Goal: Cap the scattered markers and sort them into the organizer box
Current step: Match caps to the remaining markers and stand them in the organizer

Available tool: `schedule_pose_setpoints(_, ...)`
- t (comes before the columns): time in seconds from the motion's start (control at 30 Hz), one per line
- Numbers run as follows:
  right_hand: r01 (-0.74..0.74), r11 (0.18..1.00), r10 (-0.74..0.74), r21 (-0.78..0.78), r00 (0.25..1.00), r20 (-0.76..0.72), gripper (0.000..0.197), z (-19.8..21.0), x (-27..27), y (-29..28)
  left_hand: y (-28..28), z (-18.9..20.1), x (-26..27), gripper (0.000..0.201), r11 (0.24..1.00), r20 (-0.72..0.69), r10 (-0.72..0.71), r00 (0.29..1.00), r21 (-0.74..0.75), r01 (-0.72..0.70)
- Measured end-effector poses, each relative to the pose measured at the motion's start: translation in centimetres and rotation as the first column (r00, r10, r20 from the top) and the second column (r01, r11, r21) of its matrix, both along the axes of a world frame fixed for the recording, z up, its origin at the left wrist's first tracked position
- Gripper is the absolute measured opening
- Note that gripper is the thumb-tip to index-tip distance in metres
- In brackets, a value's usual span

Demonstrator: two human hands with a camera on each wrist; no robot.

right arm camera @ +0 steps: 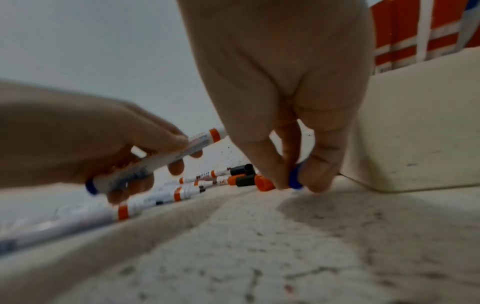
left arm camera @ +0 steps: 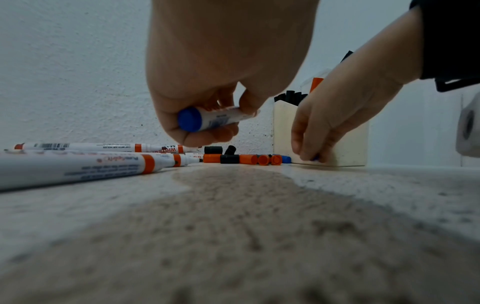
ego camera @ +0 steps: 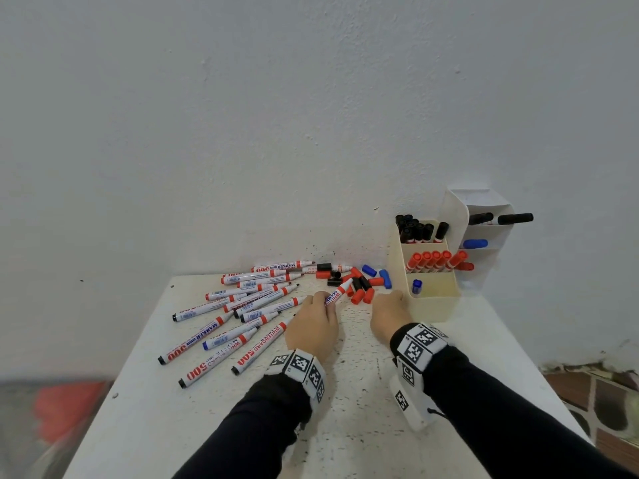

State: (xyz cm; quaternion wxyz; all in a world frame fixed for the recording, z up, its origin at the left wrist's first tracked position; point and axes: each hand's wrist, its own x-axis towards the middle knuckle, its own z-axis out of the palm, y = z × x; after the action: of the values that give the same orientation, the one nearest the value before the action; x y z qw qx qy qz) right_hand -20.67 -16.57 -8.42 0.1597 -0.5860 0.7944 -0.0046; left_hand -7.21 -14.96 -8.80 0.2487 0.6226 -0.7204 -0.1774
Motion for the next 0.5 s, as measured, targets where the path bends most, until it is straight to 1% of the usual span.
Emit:
schedule_pose_setpoints(0.07, 0.039, 0.988, -0.005, -0.150, 0.976, 0.218, 0.019, 0.5, -0.4, 0.0, -0.1, 0.0, 0.1, 0.032, 1.000, 0.008, 0.005, 1.000, 0.005, -0.005)
schedule_pose_setpoints(0.1, 0.101, 0.964, 0.000, -0.245, 0.924, 0.381, 0.017, 0.8, -0.5, 0.1, -0.1, -0.1, 0.0, 0.032, 1.000, 0.013, 0.007, 1.000, 0.007, -0.007)
schedule_pose_setpoints(0.13, 0.187, 0.921, 0.022, -0.342, 0.851, 0.525, 0.023, 1.4, -0.5, 0.3, -0.1, -0.2, 0.0, 0.032, 1.000, 0.018, 0.007, 1.000, 0.008, -0.008)
schedule_pose_setpoints(0.17, 0.270, 0.873, 0.061, -0.406, 0.765, 0.641, 0.028, 1.8, -0.4, 0.5, -0.1, -0.2, 0.0, 0.032, 1.000, 0.019, 0.005, 1.000, 0.006, -0.005)
schedule_pose_setpoints(0.2, 0.336, 0.826, 0.115, -0.453, 0.685, 0.719, 0.029, 2.2, -0.2, 0.7, -0.1, -0.3, 0.0, 0.032, 1.000, 0.018, 0.002, 1.000, -0.001, -0.002)
schedule_pose_setpoints(0.23, 0.380, 0.789, 0.160, -0.482, 0.630, 0.760, 0.027, 2.4, 0.1, 0.6, -0.1, -0.2, 0.0, 0.032, 1.000, 0.014, -0.004, 1.000, -0.013, 0.004)
schedule_pose_setpoints(0.27, 0.409, 0.760, 0.195, -0.505, 0.599, 0.777, 0.025, 2.5, 0.4, 0.5, -0.1, -0.2, 0.0, 0.032, 1.000, 0.010, -0.013, 1.000, -0.025, 0.014)
schedule_pose_setpoints(0.3, 0.423, 0.740, 0.217, -0.522, 0.585, 0.782, 0.023, 2.4, 0.6, 0.3, -0.1, -0.2, 0.0, 0.032, 0.999, 0.010, -0.024, 1.000, -0.036, 0.025)
schedule_pose_setpoints(0.4, 0.453, 0.717, 0.219, -0.530, 0.576, 0.788, 0.029, 2.3, 1.1, 0.1, -0.1, -0.1, -0.1, 0.033, 0.998, 0.009, -0.034, 0.999, -0.051, 0.034)
schedule_pose_setpoints(0.5, 0.492, 0.653, 0.226, -0.575, 0.598, 0.769, 0.028, 2.3, 1.1, 0.1, 0.0, 0.0, 0.0, 0.033, 0.998, 0.001, -0.027, 1.000, -0.060, 0.027)
